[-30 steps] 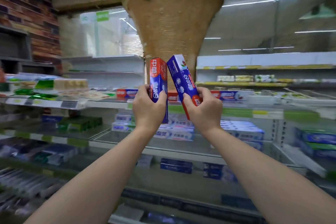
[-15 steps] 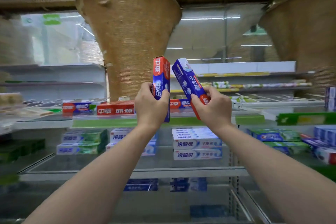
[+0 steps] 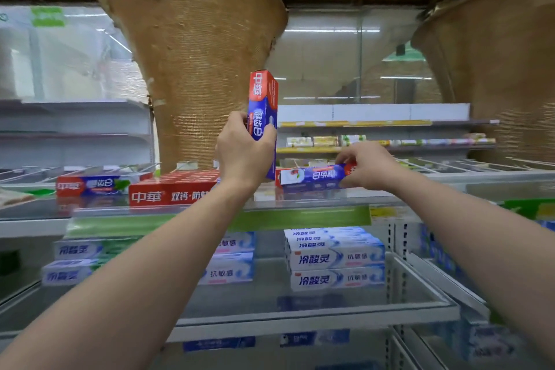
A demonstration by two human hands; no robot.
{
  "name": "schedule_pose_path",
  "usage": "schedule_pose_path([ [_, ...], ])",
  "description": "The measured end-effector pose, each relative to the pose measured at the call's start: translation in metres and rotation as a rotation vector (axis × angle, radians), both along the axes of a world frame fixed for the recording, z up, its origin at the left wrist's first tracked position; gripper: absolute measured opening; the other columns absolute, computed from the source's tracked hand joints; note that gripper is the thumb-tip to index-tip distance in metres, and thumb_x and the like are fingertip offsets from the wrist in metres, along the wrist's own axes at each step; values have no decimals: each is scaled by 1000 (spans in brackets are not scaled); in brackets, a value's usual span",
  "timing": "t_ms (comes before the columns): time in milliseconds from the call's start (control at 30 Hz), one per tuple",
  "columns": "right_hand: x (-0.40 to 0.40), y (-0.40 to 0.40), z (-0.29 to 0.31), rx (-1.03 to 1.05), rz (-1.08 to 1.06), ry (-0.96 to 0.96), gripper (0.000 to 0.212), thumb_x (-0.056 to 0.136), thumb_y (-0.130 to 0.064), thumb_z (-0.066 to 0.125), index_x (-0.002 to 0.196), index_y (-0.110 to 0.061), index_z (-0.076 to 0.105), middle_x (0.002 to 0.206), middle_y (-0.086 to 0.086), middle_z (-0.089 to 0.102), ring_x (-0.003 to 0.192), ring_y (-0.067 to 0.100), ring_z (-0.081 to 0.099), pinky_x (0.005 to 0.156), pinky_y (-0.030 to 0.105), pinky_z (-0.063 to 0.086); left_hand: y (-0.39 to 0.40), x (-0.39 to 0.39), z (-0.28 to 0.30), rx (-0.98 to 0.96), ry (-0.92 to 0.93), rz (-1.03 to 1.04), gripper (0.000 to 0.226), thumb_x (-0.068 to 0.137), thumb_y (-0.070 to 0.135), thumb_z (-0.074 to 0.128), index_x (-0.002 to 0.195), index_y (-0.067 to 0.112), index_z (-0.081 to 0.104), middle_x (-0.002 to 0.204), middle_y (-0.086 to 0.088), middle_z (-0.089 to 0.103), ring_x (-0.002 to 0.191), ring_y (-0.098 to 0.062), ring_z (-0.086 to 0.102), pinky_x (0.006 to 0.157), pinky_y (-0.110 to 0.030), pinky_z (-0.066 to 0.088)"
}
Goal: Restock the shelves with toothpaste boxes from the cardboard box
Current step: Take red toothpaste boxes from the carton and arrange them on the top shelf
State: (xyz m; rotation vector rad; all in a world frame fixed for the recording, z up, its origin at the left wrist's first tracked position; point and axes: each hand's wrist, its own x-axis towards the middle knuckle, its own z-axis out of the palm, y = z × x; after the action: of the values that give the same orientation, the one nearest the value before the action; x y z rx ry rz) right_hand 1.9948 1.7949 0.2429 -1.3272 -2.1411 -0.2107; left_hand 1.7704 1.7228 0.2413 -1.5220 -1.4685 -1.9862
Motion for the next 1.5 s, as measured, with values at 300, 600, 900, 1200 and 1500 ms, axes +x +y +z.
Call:
schedule_pose_path([
  [300,8,26,10,-207,134,-38,38,62,-33,93,89,-17,71,89,-3,70,83,15,65,64,25,50,23,2,11,1,-13,13,32,91,45,67,104,23,48,97,8,62,91,-14,65,82,-38,56],
  [600,-10,33,31,-426,276,-112,41,70,-23,88,103,-18,64,103,2,69,91,21,70,75,39,62,44,9,11,-5,-50,40,33,90,46,68,105,24,48,97,8,61,94,-17,66,85,-44,57],
  [900,-13,51,26,-435,369,738,50,75,-26,85,116,-14,59,98,7,71,79,18,74,57,32,58,50,17,12,9,-81,60,35,91,45,69,105,24,46,100,8,61,93,-14,66,84,-41,58],
  [1200,-26,46,3,-721,502,1223,39,82,-6,76,113,-7,53,105,16,67,89,31,70,73,51,61,54,29,10,-14,-65,26,37,93,48,67,108,23,45,105,8,60,93,-10,65,82,-35,59],
  [1500,19,77,21,-327,525,1411,76,73,-5,83,132,-13,35,117,17,56,103,28,65,82,48,59,61,42,11,-13,-22,39,36,92,47,67,108,22,46,101,9,59,96,-14,65,85,-38,57],
])
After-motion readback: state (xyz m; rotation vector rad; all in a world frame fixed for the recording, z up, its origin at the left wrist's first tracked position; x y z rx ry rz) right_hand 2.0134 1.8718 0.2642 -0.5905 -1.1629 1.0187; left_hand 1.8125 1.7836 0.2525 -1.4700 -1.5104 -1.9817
